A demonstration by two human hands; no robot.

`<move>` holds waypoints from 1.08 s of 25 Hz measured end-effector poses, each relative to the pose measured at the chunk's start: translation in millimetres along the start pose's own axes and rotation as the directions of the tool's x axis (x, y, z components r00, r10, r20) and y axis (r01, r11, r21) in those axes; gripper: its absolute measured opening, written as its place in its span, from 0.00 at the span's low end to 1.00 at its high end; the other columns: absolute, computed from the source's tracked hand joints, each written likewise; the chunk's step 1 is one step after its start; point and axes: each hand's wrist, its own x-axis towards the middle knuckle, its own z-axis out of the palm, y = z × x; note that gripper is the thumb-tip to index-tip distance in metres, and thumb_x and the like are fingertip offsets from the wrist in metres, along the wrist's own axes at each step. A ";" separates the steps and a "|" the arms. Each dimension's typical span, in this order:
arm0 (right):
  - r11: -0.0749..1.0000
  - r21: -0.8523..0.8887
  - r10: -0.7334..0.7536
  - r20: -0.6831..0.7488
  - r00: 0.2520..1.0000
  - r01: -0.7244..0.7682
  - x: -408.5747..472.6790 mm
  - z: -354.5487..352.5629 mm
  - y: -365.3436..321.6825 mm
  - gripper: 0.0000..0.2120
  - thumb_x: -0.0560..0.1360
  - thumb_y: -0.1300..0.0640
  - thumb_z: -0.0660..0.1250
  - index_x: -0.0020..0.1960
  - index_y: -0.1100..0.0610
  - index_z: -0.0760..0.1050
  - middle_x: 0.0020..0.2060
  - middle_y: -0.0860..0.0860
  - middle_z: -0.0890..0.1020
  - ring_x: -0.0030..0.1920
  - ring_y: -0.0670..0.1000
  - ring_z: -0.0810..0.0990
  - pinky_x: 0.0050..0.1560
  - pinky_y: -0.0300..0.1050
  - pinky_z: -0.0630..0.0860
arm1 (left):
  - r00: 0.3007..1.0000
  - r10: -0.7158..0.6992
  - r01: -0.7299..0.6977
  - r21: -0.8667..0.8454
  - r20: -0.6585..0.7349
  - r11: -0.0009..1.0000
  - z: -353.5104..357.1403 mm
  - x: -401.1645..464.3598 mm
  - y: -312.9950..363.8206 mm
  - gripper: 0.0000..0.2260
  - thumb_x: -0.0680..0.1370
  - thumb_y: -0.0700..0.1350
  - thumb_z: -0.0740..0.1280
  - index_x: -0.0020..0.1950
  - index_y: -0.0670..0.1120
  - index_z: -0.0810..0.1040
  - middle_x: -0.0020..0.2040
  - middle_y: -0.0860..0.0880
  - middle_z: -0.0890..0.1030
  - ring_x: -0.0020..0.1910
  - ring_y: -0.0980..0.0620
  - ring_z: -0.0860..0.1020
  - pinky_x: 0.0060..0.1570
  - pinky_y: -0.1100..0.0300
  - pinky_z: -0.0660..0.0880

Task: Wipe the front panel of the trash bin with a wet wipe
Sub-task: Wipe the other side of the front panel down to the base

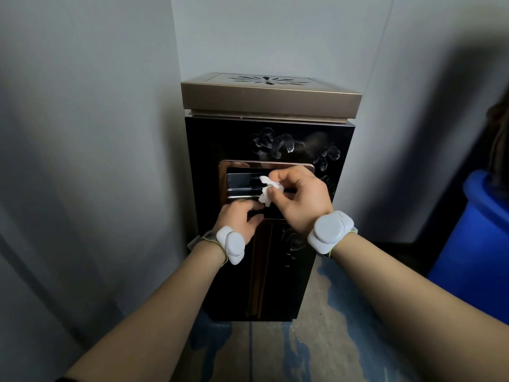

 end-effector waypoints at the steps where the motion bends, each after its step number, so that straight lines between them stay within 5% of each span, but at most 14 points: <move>1: 1.000 -0.007 -0.007 0.000 1.000 0.007 0.5 0.1 -0.5 0.08 0.73 0.61 0.74 0.51 0.53 0.82 0.48 0.46 0.81 0.46 0.40 0.78 0.50 0.35 0.78 | 1.000 0.004 -0.004 0.024 0.021 1.000 0.6 2.4 -0.7 0.12 0.78 0.47 0.69 0.61 0.50 0.82 0.59 0.53 0.82 0.60 0.52 0.78 0.62 0.56 0.74; 12: 0.984 -0.089 -0.167 -0.187 0.968 0.152 26.6 2.2 -24.3 0.05 0.72 0.60 0.77 0.47 0.55 0.84 0.43 0.48 0.82 0.40 0.44 0.80 0.45 0.26 0.72 | 0.978 -0.154 0.155 0.000 0.141 0.988 3.3 17.2 -3.9 0.08 0.77 0.45 0.71 0.54 0.50 0.85 0.53 0.52 0.85 0.54 0.54 0.81 0.56 0.65 0.75; 19: 0.939 -0.232 -0.279 -0.079 0.957 0.254 48.6 9.1 -37.2 0.07 0.75 0.60 0.74 0.53 0.59 0.84 0.46 0.53 0.80 0.42 0.52 0.80 0.47 0.45 0.77 | 0.971 -0.183 0.185 -0.001 0.155 0.983 1.1 19.1 -2.4 0.06 0.76 0.46 0.71 0.51 0.51 0.86 0.51 0.54 0.85 0.52 0.55 0.81 0.54 0.66 0.75; 27: 0.901 -0.366 -0.278 -0.073 0.958 0.233 54.7 26.6 -33.0 0.08 0.76 0.56 0.73 0.52 0.59 0.84 0.44 0.56 0.79 0.41 0.60 0.79 0.39 0.53 0.78 | 0.963 -0.199 0.202 0.007 0.183 0.979 -0.6 18.8 0.3 0.06 0.76 0.48 0.68 0.46 0.51 0.85 0.45 0.57 0.84 0.42 0.59 0.77 0.35 0.75 0.65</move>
